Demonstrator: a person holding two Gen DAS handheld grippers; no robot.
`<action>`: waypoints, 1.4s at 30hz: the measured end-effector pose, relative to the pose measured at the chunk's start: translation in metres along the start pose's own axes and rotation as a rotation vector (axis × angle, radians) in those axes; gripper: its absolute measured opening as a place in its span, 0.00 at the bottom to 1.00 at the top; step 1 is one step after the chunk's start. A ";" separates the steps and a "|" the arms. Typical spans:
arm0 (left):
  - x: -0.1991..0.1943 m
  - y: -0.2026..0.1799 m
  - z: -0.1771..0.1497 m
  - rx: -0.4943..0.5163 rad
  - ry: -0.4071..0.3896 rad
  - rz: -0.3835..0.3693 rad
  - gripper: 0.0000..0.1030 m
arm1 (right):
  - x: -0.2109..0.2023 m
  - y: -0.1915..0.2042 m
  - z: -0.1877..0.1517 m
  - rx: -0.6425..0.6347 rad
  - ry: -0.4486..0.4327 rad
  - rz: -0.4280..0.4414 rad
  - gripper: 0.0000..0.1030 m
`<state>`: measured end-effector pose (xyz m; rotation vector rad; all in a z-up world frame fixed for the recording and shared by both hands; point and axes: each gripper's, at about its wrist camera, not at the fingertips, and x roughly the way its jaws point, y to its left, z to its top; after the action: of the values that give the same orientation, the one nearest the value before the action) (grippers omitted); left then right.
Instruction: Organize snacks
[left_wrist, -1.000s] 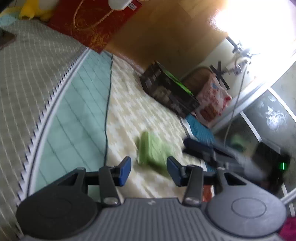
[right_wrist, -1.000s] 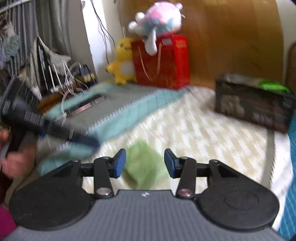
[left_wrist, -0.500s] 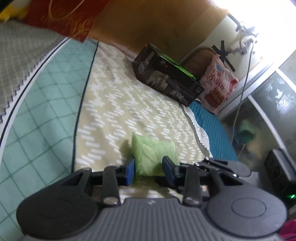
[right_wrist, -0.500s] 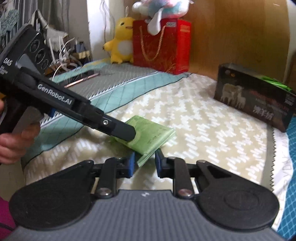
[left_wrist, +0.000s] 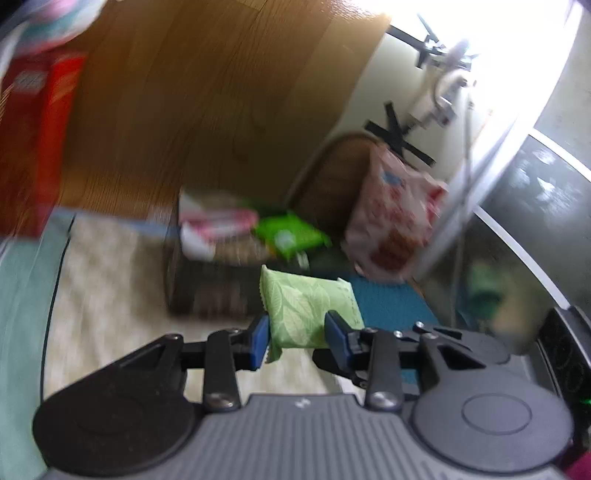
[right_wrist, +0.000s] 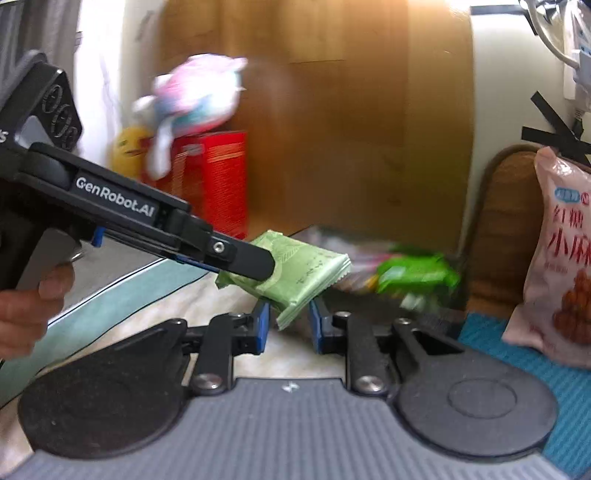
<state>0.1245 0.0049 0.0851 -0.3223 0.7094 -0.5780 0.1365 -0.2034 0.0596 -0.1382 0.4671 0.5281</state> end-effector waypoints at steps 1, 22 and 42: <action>0.011 -0.003 0.012 0.006 -0.010 0.019 0.32 | 0.012 -0.007 0.006 0.005 0.005 -0.011 0.25; -0.012 -0.012 -0.096 0.016 0.154 -0.090 0.33 | -0.116 -0.009 -0.128 0.376 0.195 0.118 0.32; -0.012 -0.014 -0.165 -0.109 0.291 -0.219 0.30 | -0.116 0.051 -0.149 0.534 0.172 0.354 0.19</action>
<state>-0.0024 -0.0130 -0.0207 -0.4253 0.9957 -0.8058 -0.0368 -0.2492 -0.0187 0.4218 0.7923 0.7225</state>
